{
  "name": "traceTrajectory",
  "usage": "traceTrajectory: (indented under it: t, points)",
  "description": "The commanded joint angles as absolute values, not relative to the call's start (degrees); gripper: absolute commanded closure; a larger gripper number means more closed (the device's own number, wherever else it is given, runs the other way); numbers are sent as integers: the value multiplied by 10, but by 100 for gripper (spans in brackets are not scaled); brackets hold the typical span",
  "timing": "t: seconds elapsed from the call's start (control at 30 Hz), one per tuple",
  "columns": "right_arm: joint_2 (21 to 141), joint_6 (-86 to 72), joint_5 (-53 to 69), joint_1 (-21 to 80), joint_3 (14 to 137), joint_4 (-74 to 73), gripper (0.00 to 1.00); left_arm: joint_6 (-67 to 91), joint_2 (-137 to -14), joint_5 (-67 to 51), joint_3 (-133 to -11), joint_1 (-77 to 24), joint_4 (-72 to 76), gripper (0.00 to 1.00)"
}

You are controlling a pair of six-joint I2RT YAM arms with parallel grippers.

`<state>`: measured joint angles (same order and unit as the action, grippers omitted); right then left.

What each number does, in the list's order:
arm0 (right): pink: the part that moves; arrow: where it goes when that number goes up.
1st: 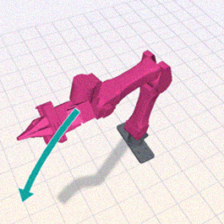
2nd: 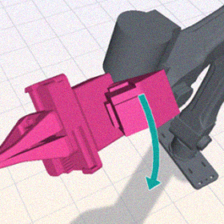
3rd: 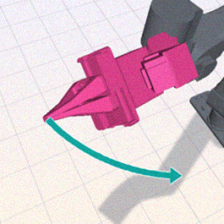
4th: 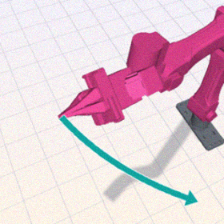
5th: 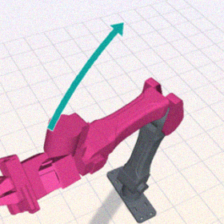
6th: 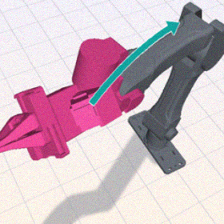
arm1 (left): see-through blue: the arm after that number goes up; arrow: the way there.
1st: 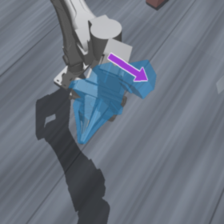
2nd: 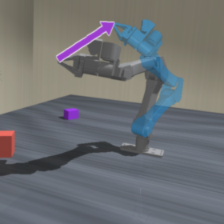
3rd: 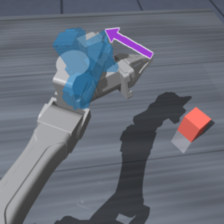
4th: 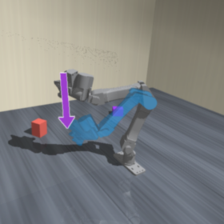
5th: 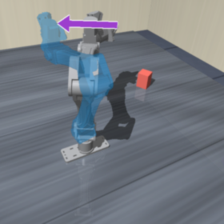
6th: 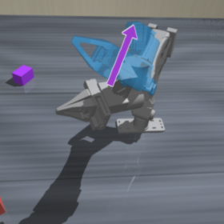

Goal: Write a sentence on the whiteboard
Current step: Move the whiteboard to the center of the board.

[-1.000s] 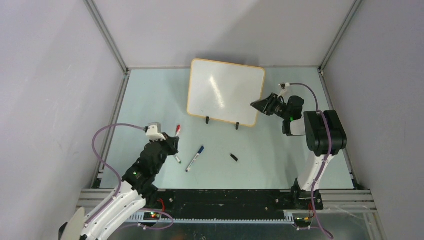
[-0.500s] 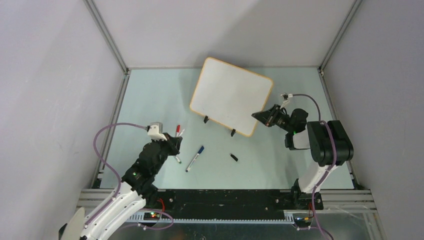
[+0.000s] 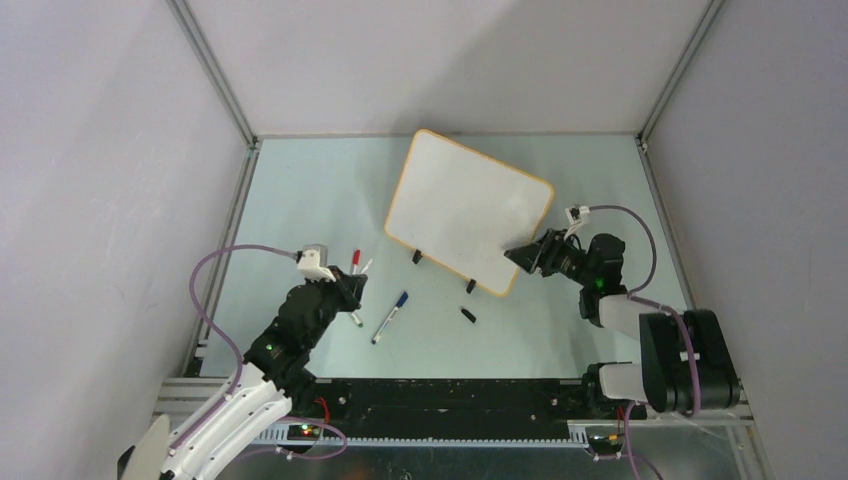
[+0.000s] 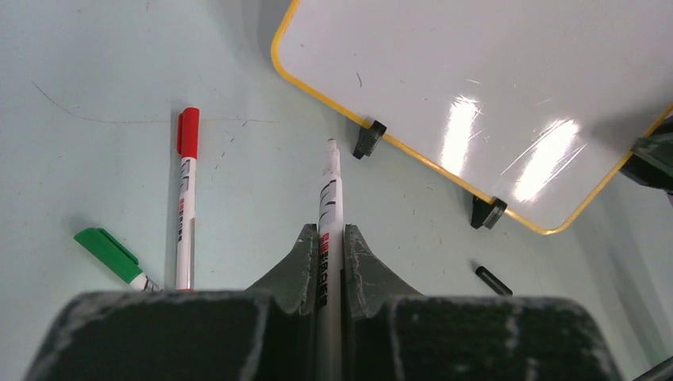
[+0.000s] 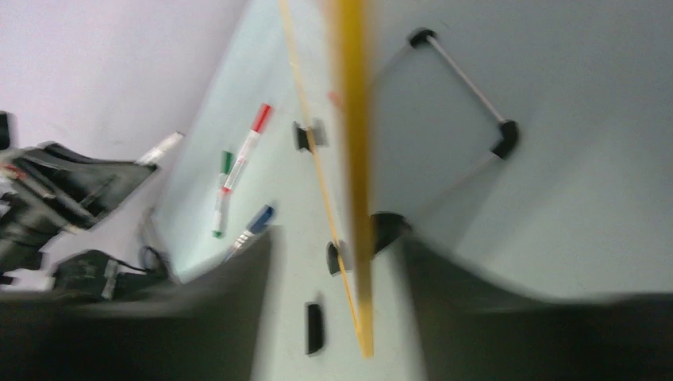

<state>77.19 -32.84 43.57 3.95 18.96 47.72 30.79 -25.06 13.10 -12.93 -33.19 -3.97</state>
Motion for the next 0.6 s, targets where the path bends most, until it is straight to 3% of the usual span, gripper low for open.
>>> traceTrajectory:
  t: [0.0,0.07,0.57]
  points:
    - [702,-288,386,31,178,334,10,295,-250,128,-135,-329,-19,100]
    - [679,-285,366,31,171,326,1,295,-254,127,-135,-330,-17,100]
    - [534,-315,135,87,146,352,1,293,-264,120,-137,-329,-9,100]
